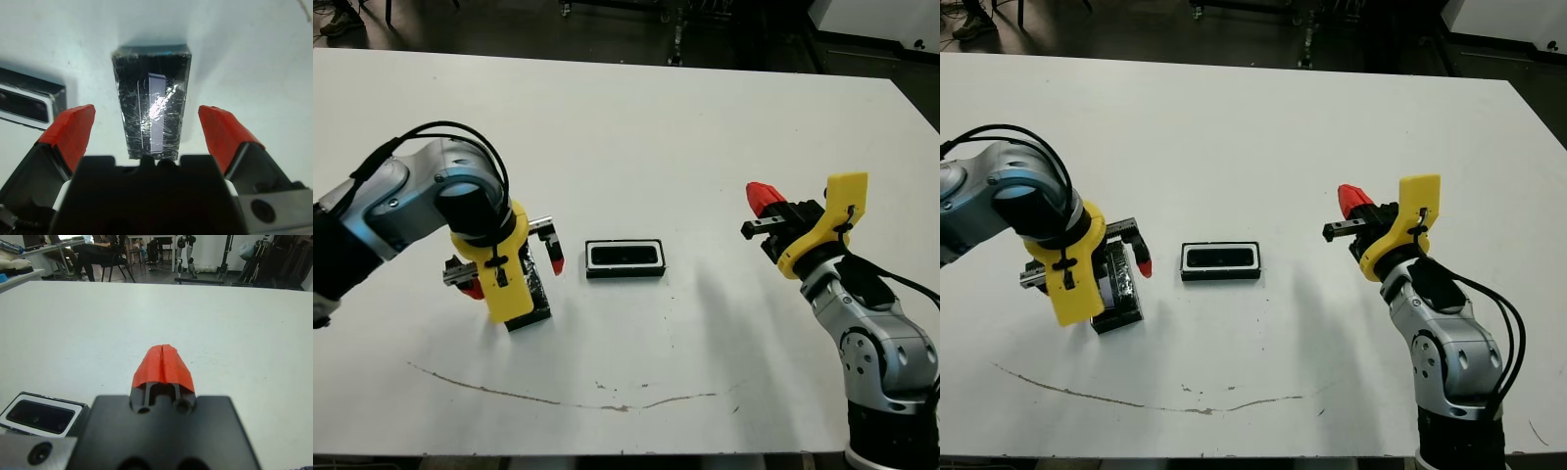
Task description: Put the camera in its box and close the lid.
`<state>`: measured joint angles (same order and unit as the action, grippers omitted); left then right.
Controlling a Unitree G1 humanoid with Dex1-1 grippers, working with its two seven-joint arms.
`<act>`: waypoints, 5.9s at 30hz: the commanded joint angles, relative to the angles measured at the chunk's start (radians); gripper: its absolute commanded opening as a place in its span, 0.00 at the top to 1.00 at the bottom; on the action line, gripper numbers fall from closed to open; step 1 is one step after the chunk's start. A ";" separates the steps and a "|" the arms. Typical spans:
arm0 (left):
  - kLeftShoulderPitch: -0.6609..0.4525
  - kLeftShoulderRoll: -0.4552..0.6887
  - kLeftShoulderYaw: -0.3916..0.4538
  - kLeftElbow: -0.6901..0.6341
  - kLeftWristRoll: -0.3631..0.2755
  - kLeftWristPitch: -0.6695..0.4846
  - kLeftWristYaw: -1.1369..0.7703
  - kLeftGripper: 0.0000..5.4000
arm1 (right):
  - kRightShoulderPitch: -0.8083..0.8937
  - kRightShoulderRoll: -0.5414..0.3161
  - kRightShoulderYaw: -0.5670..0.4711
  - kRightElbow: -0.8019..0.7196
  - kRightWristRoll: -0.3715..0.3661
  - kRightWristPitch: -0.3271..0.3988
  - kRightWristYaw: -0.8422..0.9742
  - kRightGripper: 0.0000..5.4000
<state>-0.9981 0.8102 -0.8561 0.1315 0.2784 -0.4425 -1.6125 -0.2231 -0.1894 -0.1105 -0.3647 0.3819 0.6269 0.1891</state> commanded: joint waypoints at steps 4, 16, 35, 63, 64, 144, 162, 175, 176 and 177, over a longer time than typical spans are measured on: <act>-0.057 -0.047 -0.065 0.088 0.029 0.089 -0.002 0.00 | 0.017 0.003 0.002 -0.010 0.000 0.012 -0.010 1.00; -0.041 -0.075 -0.046 0.148 0.102 0.001 -0.002 0.00 | 0.024 0.002 0.006 -0.008 0.001 0.007 -0.005 1.00; 0.112 -0.103 0.093 0.265 0.081 -0.169 0.081 0.20 | 0.027 0.003 0.004 -0.021 0.005 0.021 -0.016 1.00; -0.118 -0.118 -0.003 0.346 0.042 0.201 -0.002 0.33 | 0.023 0.009 0.012 -0.018 0.005 0.027 -0.021 1.00; -0.129 -0.127 -0.002 0.368 0.046 0.219 -0.002 0.33 | 0.024 0.010 0.013 -0.017 0.006 0.024 -0.019 1.00; -0.096 -0.088 -0.157 0.325 -0.111 0.325 -0.002 0.41 | 0.041 0.016 0.033 -0.037 -0.020 0.039 -0.019 1.00; -0.105 -0.185 0.037 0.552 -0.075 0.351 -0.002 0.41 | 0.043 0.022 0.035 -0.034 -0.015 0.037 -0.016 1.00; -0.210 -0.247 0.231 0.879 -0.167 0.228 -0.002 0.41 | 0.048 0.033 0.036 -0.036 -0.008 0.040 -0.026 1.00; -0.211 -0.250 0.247 0.890 -0.169 0.235 -0.002 0.41 | 0.049 0.033 0.037 -0.036 -0.008 0.041 -0.027 1.00; -0.212 -0.253 0.261 0.901 -0.174 0.244 -0.002 0.41 | 0.049 0.034 0.038 -0.037 -0.010 0.043 -0.029 1.00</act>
<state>-1.1909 0.5706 -0.6145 1.0144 0.1031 -0.2052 -1.6134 -0.1863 -0.1547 -0.0673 -0.3971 0.3723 0.6570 0.1699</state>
